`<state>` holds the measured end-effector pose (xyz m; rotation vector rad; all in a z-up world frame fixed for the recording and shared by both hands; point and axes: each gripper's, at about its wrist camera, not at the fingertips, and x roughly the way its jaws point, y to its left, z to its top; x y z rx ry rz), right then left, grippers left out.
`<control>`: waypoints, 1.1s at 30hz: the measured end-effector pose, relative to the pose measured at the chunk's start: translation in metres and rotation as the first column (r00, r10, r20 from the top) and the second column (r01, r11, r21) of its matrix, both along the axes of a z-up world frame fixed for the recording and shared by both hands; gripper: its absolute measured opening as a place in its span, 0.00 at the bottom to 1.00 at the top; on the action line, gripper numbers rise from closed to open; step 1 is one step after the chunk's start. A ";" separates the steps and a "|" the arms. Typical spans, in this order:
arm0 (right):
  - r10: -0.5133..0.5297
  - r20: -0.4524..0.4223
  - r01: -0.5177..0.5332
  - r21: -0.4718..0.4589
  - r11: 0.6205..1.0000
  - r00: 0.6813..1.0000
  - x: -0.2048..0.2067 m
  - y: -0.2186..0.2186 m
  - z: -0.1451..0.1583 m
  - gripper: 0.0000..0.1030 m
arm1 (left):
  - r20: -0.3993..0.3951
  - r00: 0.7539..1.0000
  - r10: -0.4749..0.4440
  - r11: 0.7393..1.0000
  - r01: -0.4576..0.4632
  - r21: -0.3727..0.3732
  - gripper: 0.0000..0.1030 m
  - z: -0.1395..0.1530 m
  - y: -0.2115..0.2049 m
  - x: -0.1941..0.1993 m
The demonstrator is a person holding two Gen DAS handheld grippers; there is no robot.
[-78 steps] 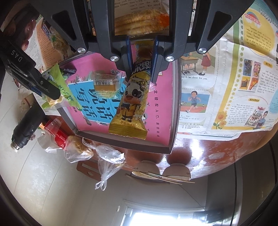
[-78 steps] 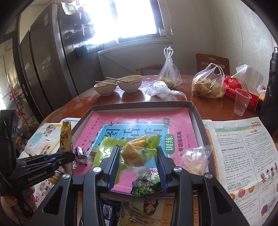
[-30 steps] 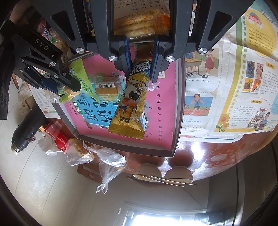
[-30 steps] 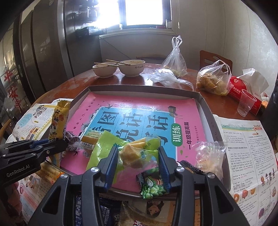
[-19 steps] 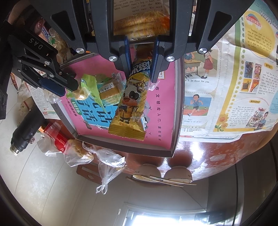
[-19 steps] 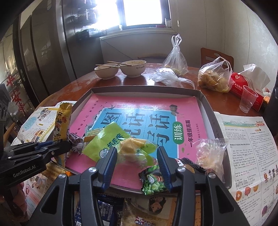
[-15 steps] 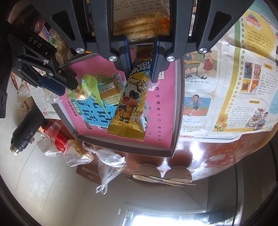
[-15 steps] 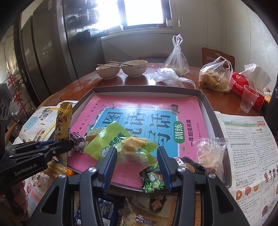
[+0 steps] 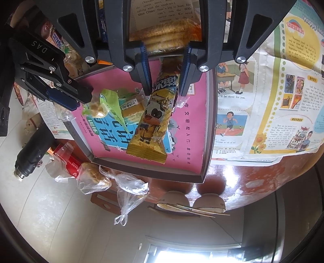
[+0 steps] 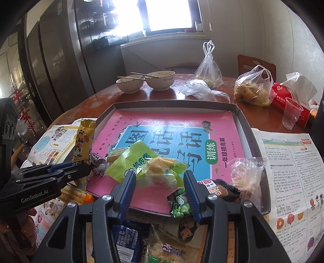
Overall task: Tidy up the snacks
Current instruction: 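Open the right gripper releasing the green bag into the tray while the left releases the yellow packet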
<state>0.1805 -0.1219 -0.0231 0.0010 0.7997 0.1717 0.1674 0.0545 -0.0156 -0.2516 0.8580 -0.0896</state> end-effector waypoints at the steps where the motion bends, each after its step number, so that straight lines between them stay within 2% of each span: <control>1: -0.001 0.001 0.001 0.000 1.000 1.000 -0.001 0.000 0.001 0.47 | 0.000 1.000 -0.003 1.000 0.003 -0.003 0.33 0.000 0.000 0.000; 15: -0.015 0.024 0.014 0.018 1.000 1.000 -0.006 -0.005 0.009 0.49 | 0.010 1.000 -0.001 1.000 0.001 0.004 0.37 0.007 -0.002 -0.005; 17: -0.019 0.027 0.018 0.020 1.000 0.999 -0.007 -0.006 0.010 0.50 | 0.015 1.000 0.001 1.000 -0.001 0.007 0.48 0.010 -0.002 -0.007; 27: -0.026 0.058 0.023 0.054 0.998 0.998 -0.015 -0.013 0.018 0.55 | 0.060 0.998 0.010 1.000 -0.011 0.009 0.52 0.026 -0.001 -0.017; 33: -0.032 0.083 0.026 0.069 0.997 0.996 -0.021 -0.018 0.028 0.61 | 0.086 0.996 0.028 1.000 -0.029 0.007 0.61 0.035 0.002 -0.026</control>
